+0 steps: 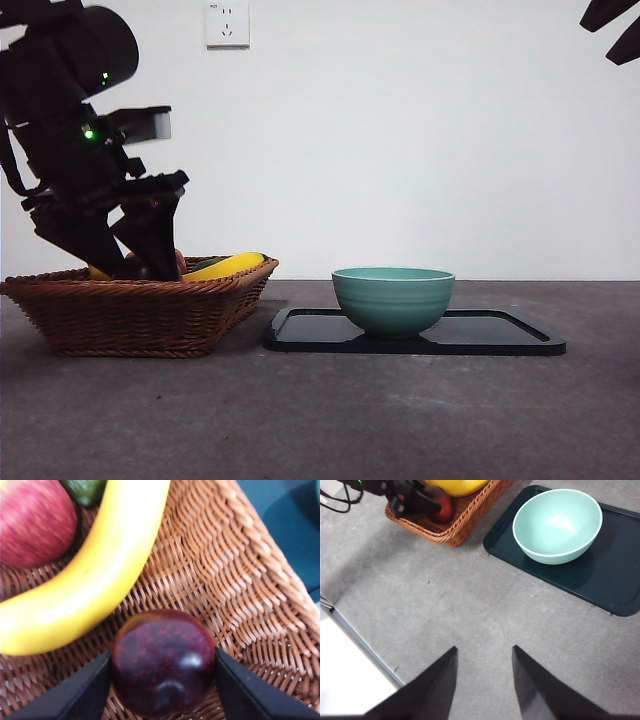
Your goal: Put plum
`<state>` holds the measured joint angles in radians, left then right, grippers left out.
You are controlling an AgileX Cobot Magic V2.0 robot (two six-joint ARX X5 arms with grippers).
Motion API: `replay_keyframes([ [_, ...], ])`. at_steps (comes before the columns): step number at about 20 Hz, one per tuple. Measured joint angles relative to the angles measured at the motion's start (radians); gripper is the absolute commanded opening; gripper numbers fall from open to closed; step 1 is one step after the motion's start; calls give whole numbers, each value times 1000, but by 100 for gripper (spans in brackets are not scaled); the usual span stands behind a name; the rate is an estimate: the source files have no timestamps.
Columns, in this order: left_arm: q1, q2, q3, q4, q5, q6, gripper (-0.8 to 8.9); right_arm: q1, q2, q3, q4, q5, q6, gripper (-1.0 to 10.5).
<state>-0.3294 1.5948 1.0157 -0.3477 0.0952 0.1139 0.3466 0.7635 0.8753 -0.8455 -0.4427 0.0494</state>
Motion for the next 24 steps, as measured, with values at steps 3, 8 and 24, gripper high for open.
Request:
replay_keyframes([
  [3, 0, 0, 0, 24, 0, 0, 282, 0, 0, 0, 0, 0, 0, 174],
  [8, 0, 6, 0, 21, 0, 5, 290, 0, 0, 0, 0, 0, 0, 174],
  [24, 0, -29, 9, -16, 0, 0, 435, 0, 0, 0, 0, 0, 0, 174],
])
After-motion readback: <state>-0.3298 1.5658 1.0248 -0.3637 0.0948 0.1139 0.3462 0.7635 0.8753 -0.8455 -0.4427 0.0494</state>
